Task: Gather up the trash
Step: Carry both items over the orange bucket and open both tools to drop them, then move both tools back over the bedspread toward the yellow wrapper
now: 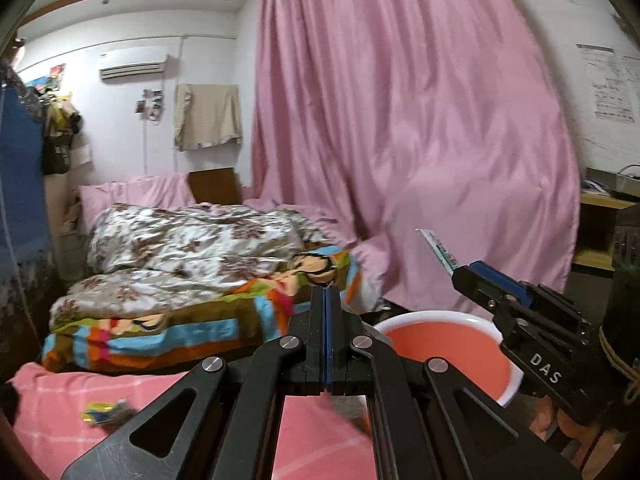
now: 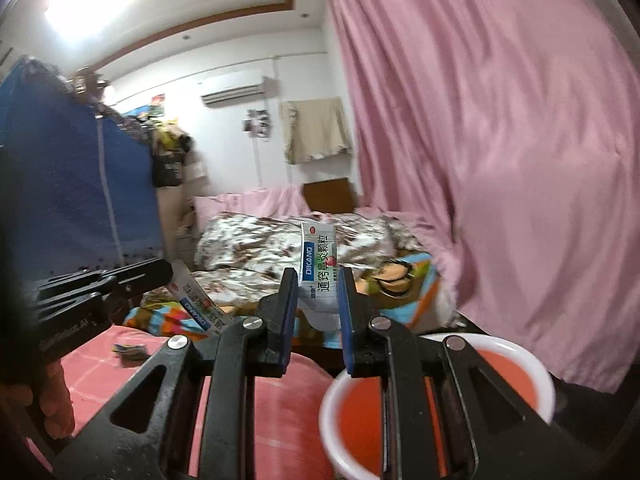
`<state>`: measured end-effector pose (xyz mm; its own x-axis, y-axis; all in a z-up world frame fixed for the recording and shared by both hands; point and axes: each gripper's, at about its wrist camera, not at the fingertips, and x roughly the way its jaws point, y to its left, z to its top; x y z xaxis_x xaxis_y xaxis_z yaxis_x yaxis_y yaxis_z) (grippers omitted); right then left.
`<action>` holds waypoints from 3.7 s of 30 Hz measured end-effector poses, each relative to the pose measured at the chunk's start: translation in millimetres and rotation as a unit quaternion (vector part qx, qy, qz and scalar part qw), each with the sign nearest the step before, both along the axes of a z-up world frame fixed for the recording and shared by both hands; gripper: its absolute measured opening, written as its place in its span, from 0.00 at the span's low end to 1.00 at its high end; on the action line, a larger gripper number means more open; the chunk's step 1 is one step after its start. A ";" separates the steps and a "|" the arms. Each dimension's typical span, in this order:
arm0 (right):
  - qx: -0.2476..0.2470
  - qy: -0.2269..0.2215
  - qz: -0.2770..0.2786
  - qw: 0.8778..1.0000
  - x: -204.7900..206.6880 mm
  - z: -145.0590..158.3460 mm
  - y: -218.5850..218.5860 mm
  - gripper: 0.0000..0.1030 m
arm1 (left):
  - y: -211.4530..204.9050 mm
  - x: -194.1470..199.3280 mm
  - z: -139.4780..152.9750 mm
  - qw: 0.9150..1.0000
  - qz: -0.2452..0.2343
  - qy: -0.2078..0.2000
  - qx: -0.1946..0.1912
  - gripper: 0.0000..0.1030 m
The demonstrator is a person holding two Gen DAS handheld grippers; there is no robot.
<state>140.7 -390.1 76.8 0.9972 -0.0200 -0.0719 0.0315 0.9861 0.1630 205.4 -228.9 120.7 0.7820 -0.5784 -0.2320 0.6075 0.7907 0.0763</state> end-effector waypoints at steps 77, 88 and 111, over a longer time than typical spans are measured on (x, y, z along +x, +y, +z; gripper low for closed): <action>0.072 0.053 -0.082 0.993 5.1 -26.4 -47.7 0.93 | 5.0 48.0 -39.4 0.985 0.051 0.150 -0.066 0.58; 0.038 -0.037 -0.021 0.998 -0.1 -0.2 23.3 1.00 | 103.4 16.1 -13.2 0.979 0.159 0.044 -0.122 0.97; -0.037 -0.071 0.097 0.992 30.1 1.1 172.4 1.00 | 259.3 -10.2 -28.9 0.954 0.278 0.006 -0.114 0.97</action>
